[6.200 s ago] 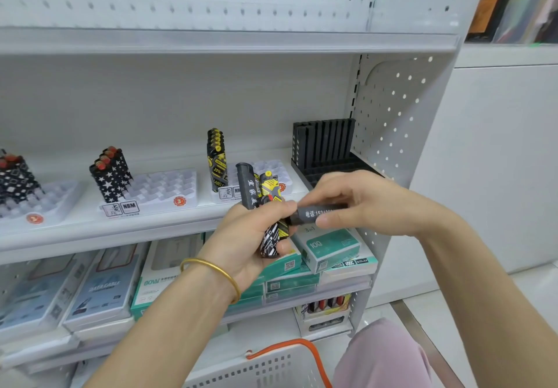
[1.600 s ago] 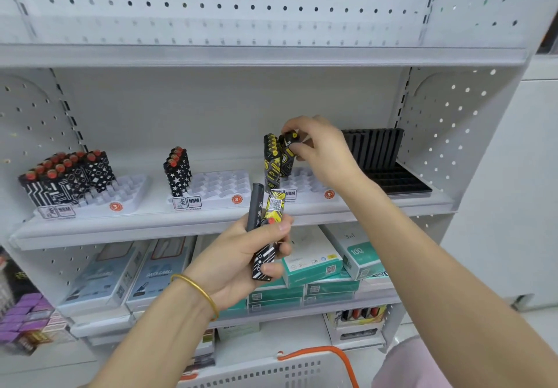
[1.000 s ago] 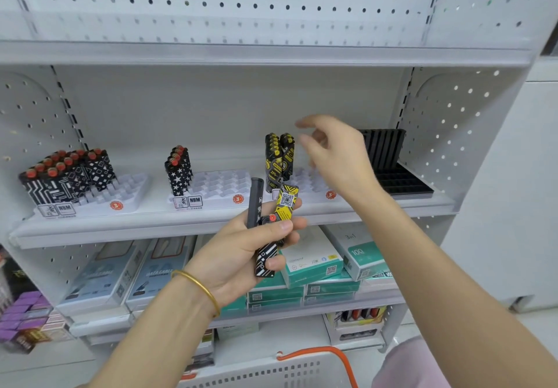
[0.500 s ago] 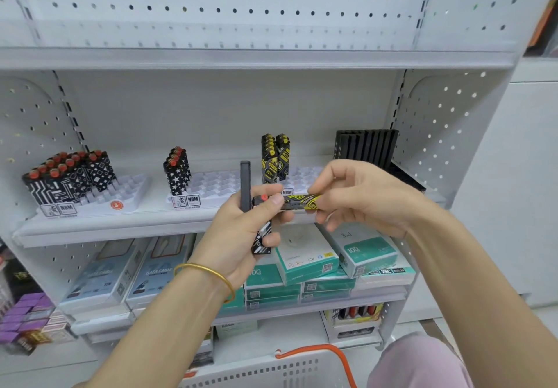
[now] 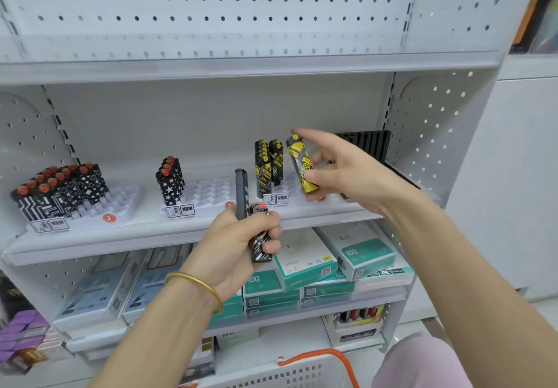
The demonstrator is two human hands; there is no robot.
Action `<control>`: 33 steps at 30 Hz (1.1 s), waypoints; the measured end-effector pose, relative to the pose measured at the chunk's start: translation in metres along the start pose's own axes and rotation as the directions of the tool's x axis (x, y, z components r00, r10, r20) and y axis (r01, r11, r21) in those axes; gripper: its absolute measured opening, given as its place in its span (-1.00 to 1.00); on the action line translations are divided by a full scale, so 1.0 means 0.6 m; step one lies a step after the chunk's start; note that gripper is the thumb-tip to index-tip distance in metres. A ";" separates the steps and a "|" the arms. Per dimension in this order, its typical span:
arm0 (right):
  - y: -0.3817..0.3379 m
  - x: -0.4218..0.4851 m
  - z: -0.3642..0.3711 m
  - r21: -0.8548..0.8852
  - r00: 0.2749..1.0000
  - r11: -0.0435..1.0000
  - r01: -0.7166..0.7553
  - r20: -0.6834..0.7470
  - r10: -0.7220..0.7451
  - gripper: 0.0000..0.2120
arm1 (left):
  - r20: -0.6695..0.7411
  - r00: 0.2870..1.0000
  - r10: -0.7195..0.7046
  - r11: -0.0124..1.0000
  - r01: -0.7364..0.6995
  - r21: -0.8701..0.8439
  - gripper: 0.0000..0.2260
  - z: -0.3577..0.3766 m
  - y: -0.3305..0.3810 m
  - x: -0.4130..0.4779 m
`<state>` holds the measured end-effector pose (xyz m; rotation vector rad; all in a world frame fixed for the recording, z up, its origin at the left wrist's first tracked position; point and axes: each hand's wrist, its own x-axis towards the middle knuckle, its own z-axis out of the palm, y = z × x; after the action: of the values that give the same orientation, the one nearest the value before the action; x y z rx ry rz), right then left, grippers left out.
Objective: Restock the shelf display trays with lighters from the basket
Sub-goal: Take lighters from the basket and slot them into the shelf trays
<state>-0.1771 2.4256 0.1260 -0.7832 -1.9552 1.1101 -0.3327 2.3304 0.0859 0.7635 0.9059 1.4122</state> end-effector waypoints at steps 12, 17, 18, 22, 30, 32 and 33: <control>0.032 0.070 0.036 -0.501 0.949 0.846 0.184 -0.133 -0.285 -0.69 | 0.071 0.993 -0.098 0.994 0.101 -0.046 -0.84 -0.015 0.001 -0.003; 0.033 0.078 0.036 -0.563 0.938 0.797 0.218 -0.104 -0.331 -0.75 | 0.066 0.993 -0.095 0.995 0.095 0.008 -0.87 -0.019 0.002 -0.002; 0.032 0.082 0.034 -0.571 0.938 0.792 0.217 -0.104 -0.332 -0.77 | 0.067 0.993 -0.098 0.995 0.098 0.012 -0.87 -0.018 0.003 -0.002; 0.017 0.093 0.027 -0.564 0.949 0.802 0.194 -0.099 -0.299 -0.81 | 0.087 0.988 -0.124 0.992 0.123 0.020 -0.86 -0.018 0.002 -0.005; -0.006 0.106 0.007 -0.472 0.995 0.878 0.079 -0.015 -0.098 -0.82 | 0.123 0.982 -0.140 0.989 0.134 0.057 -0.73 -0.018 0.004 -0.009; -0.010 0.108 0.003 -0.461 0.997 0.885 0.069 0.000 -0.078 -0.84 | 0.108 0.985 -0.137 0.989 0.130 0.067 -0.72 -0.020 0.004 -0.008; -0.012 0.108 0.000 -0.461 0.998 0.885 0.065 0.010 -0.069 -0.84 | 0.101 0.985 -0.138 0.989 0.131 0.071 -0.73 -0.021 0.004 -0.007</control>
<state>-0.2131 2.4735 0.1517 -0.9524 -2.2563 0.5969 -0.3444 2.3256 0.0822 0.8028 0.9065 1.2182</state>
